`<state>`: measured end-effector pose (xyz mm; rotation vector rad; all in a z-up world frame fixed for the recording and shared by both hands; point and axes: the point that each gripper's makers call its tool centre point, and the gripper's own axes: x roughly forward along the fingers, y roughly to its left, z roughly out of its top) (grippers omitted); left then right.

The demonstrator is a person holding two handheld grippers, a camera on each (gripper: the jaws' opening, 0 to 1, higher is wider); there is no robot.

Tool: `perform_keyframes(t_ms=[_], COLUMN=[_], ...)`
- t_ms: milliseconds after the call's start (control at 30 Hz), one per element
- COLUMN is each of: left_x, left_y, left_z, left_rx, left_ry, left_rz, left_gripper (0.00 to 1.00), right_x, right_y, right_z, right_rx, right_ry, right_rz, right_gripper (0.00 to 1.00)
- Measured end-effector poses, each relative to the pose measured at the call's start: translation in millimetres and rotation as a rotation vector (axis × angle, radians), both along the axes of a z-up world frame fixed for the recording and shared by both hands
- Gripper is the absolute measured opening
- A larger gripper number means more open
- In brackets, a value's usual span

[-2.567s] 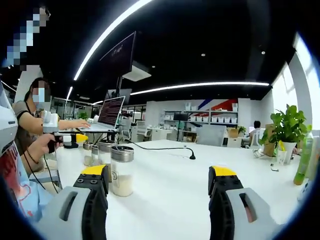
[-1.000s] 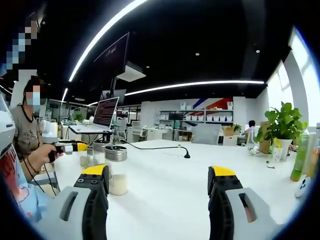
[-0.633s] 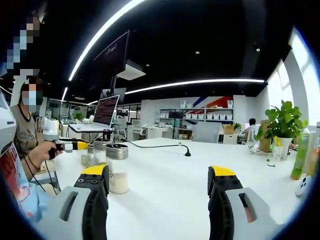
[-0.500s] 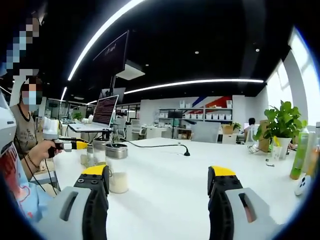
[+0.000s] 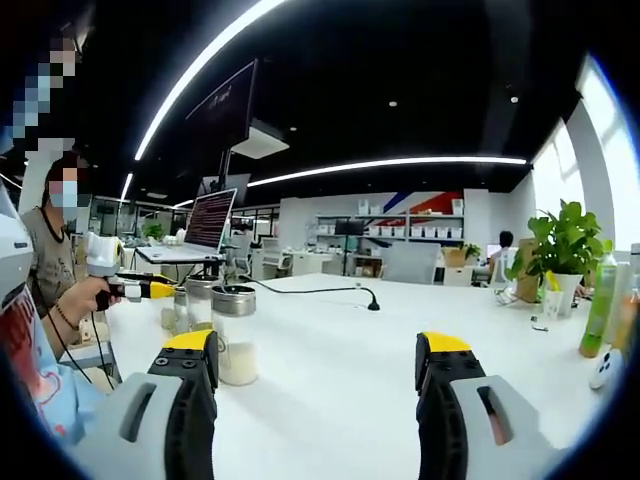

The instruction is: Rotate the seasoning bottle until the label or dispensing opening points toward the visible target arrow and the bottle remains upright within the marked orientation range

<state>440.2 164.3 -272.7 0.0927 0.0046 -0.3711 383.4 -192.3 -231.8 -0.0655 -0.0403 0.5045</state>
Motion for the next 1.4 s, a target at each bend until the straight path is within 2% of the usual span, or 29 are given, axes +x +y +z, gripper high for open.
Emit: perform_keyframes(t_ms=[567, 967, 1400], left_x=[-1.2, -0.2, -0.9], left_y=[-3, -5, -10], left_z=[-1.0, -2.2, -3.0], left_rx=[0.021, 0.033, 0.083], left_ry=[0.019, 0.059, 0.063], left_rz=[-0.222, -0.364, -0.521], left_gripper=[0.32, 0.32, 0.32], right_x=[-2, -4, -4], right_y=[-1, -1, -1], right_z=[-0.9, -2.5, -2.0], right_rx=[0.000, -0.004, -0.004], right_ry=[0.001, 0.006, 0.005], right_rz=[-0.004, -0.010, -0.007], right_gripper=[0.83, 0.83, 0.83])
